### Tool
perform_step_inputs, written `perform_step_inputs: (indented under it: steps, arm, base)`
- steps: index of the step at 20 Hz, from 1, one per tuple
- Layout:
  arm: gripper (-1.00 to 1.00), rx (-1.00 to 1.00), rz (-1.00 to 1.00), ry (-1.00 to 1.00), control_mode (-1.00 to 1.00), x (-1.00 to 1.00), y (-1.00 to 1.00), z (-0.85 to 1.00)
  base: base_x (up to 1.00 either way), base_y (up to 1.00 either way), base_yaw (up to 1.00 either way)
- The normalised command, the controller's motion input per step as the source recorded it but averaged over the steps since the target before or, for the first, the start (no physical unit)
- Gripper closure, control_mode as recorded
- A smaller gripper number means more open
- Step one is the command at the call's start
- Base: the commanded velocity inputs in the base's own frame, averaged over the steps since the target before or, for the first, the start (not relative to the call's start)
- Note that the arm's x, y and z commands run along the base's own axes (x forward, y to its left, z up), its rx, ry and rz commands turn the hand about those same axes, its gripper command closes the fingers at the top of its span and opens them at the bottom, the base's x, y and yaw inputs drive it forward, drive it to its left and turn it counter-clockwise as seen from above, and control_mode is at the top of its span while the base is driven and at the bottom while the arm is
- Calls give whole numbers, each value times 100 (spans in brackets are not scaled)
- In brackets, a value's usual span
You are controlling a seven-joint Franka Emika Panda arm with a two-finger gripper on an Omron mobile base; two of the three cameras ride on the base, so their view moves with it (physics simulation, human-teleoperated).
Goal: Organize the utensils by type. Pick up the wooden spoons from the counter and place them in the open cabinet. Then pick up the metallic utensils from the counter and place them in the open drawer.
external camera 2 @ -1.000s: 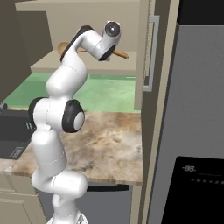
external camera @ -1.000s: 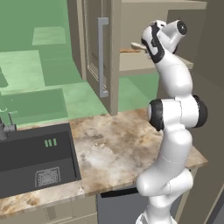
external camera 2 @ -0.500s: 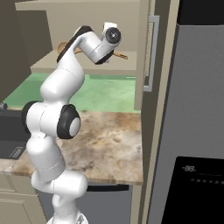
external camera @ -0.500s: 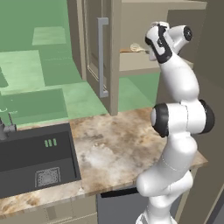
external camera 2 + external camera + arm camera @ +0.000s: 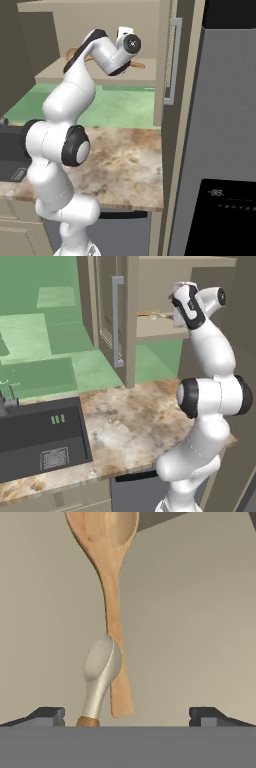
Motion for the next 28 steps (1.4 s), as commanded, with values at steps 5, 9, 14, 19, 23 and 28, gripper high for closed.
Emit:
perform_step_inputs:
  steps: [5, 9, 14, 19, 23, 28]
  arm:
    - [-100, 0, 1, 4, -100, -33, 0, -6]
    - [-100, 0, 0, 1, -100, -47, 6, -7]
    - [-100, 0, 0, 0, -100, -57, 14, -8]
    - [-100, 8, 0, 2, -100, -67, 9, 0]
    - [-100, 19, 0, 10, -100, -86, 5, 0]
    - [-100, 17, -4, 12, -100, -93, 9, 0]
  base:
    - [0, 0, 0]
    - [0, 0, 0]
    - [0, 0, 0]
    - [0, 0, 0]
    - [0, 0, 0]
    - [0, 0, 0]
